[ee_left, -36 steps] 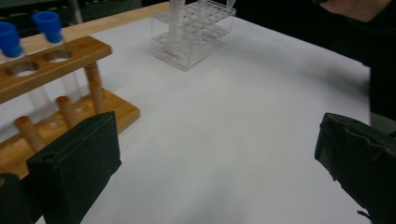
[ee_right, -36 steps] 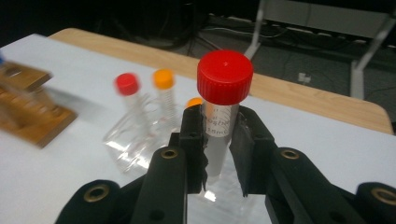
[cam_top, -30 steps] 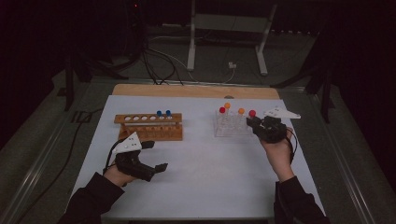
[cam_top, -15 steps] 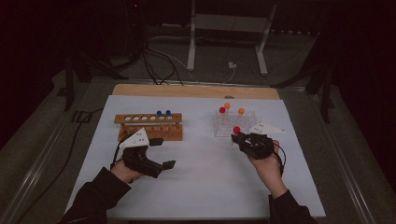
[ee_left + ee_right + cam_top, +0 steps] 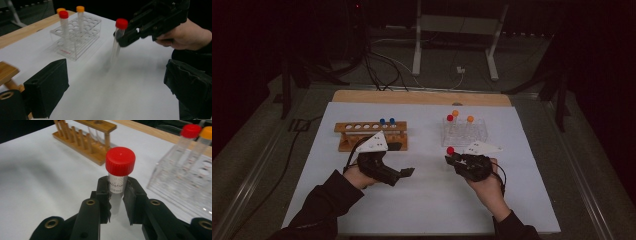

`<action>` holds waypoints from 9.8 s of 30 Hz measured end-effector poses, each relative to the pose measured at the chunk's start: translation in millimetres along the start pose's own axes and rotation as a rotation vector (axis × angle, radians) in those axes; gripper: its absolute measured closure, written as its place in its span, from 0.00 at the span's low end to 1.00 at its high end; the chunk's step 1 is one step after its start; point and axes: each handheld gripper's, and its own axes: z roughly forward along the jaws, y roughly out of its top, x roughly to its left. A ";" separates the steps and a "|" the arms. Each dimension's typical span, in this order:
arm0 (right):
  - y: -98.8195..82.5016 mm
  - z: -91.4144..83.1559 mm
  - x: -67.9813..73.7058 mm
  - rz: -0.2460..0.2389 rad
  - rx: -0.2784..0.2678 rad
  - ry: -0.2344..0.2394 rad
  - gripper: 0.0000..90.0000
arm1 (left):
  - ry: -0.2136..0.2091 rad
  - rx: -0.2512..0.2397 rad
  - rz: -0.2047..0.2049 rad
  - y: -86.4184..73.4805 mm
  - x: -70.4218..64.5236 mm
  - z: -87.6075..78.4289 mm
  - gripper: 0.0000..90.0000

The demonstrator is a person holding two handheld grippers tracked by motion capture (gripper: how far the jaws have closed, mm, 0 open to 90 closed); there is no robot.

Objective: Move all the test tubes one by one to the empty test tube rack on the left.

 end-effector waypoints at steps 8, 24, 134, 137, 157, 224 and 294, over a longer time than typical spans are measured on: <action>-0.3 5.0 14.2 -0.025 0.007 0.046 0.83 | -0.036 -0.014 0.037 16.8 -5.5 16.1 0.18; 2.1 4.6 22.3 -0.037 0.005 0.082 0.83 | -0.068 0.006 0.098 34.4 -15.7 59.0 0.49; 5.0 -6.7 10.4 0.022 -0.075 0.068 0.00 | 0.502 0.023 -0.129 -25.2 135.5 -21.6 0.80; 5.2 -7.1 10.0 0.028 -0.076 0.068 0.00 | 0.498 0.032 -0.136 -25.1 136.1 -23.0 0.80; 19.7 -10.5 -6.4 0.018 -0.126 0.006 0.02 | 0.407 0.031 -0.094 -23.3 93.2 -54.7 0.15; 53.6 80.4 -75.5 0.096 -0.003 -0.275 0.83 | 0.140 0.004 -0.072 -70.4 14.0 -33.5 0.02; 12.9 32.5 41.3 -0.089 0.041 0.059 0.83 | 0.060 0.019 0.106 12.9 -7.3 50.7 0.58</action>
